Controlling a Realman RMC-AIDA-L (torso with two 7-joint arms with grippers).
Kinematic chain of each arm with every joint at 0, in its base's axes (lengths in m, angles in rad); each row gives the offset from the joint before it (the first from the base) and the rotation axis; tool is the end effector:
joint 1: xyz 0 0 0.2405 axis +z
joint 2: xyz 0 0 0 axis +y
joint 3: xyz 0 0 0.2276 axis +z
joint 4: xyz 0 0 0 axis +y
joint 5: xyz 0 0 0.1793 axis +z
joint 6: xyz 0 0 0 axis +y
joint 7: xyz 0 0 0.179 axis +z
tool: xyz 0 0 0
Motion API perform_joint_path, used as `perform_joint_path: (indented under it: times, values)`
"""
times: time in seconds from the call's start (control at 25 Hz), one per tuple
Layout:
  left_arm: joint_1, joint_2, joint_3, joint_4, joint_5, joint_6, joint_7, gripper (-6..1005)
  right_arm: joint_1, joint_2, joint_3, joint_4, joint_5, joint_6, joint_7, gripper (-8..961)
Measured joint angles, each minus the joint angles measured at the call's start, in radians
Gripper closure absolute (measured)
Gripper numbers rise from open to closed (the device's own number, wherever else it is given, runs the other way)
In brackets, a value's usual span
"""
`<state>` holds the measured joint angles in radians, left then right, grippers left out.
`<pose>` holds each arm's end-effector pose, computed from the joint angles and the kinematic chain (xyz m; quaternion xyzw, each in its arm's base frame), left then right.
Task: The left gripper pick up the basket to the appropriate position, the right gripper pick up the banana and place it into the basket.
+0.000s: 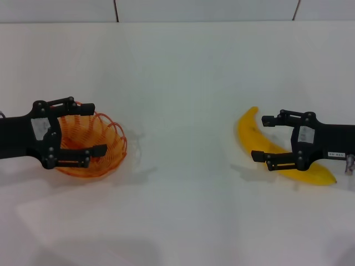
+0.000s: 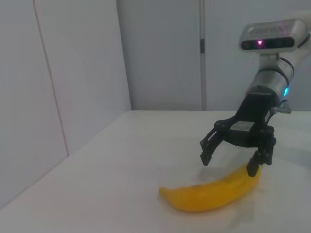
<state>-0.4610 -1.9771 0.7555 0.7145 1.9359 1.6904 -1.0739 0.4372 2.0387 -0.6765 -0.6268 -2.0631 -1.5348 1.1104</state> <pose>-0.2229 0.2882 0.0196 -0.9667 -0.0356 -0.2081 0.1445 0.2556 0.2831 -0.0123 -0.9595 0.1426 0.1751 0.1687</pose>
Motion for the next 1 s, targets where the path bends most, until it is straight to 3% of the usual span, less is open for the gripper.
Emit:
perform_joint_path:
  times: [0.2, 0.4, 0.68, 1.0]
  values:
    - [-0.016, 0.013, 0.000, 0.029, 0.009, -0.003, -0.097, 121, 0.000, 0.000, 0.000, 0.000, 0.000, 0.001, -0.001, 53]
    - [-0.022, 0.026, 0.005, 0.168, 0.073, -0.033, -0.269, 124, 0.002, 0.000, 0.000, -0.001, 0.000, 0.001, -0.001, 53]
    - [-0.064, 0.077, 0.007, 0.293, 0.163, -0.115, -0.672, 127, 0.010, 0.000, -0.002, -0.001, 0.000, 0.003, -0.001, 53]
    - [-0.120, 0.077, 0.010, 0.320, 0.352, -0.185, -0.934, 132, 0.012, 0.000, -0.004, 0.001, 0.000, 0.004, -0.001, 53]
